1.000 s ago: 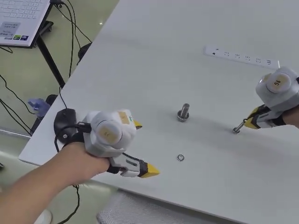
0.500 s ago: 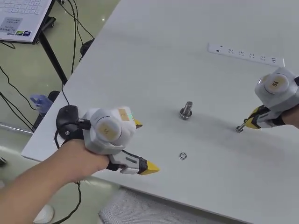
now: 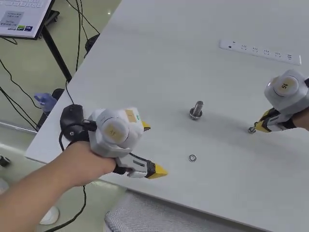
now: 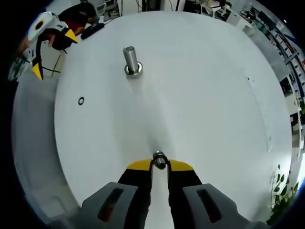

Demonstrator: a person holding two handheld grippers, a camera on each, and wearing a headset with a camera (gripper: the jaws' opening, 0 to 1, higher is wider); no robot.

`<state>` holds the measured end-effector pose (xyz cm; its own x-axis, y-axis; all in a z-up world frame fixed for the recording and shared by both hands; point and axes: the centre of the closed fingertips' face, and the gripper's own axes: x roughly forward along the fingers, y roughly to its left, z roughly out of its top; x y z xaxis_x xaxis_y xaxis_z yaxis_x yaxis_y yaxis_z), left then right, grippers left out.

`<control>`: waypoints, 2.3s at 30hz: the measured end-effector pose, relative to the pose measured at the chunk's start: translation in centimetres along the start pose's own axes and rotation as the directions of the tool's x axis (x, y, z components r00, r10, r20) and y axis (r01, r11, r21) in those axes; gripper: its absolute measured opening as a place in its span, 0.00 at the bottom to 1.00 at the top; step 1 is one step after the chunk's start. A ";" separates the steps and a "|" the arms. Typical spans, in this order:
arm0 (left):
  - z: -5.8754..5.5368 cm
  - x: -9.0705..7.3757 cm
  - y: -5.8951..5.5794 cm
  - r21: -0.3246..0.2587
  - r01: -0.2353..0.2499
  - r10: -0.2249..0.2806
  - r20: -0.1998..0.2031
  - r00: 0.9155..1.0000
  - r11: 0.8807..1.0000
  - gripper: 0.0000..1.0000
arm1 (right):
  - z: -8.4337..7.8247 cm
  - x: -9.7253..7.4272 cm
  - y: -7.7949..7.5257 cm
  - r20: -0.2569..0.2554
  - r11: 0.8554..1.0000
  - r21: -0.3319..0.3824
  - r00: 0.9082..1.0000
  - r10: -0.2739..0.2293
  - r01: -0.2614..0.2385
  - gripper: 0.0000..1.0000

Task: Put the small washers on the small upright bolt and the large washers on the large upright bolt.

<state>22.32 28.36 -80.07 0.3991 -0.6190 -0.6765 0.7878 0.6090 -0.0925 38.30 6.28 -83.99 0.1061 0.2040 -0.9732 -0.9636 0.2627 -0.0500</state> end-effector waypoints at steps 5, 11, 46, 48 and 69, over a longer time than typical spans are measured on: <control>-0.2 0.2 0.0 0.004 0.009 -0.009 -0.010 1.000 1.000 0.71 | -0.1 0.8 0.0 -0.010 1.000 0.001 1.000 0.008 -0.008 0.13; -0.2 0.3 0.1 -0.003 0.015 -0.015 -0.007 1.000 1.000 0.71 | 0.0 1.5 0.1 -0.017 1.000 0.000 1.000 0.016 -0.016 0.13; -0.1 0.9 -0.7 -0.002 0.044 -0.044 -0.022 0.999 0.999 0.68 | -0.7 2.1 0.0 -0.041 1.000 -0.007 0.999 0.020 -0.021 0.16; -0.1 0.8 -0.7 0.001 0.043 -0.043 -0.022 0.999 0.999 0.68 | -0.7 2.1 0.1 -0.037 1.000 -0.007 0.999 0.023 -0.023 0.18; 0.8 0.0 -0.9 0.018 0.032 -0.032 0.004 0.999 0.999 0.69 | 1.9 -0.9 0.3 0.008 0.997 -0.075 1.000 0.024 -0.023 0.30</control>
<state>21.97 27.36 -79.37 0.3759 -0.6400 -0.6701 0.8082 0.5802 -0.1008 38.38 7.96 -82.70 0.0853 0.2181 -0.9722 -0.9815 0.1862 -0.0444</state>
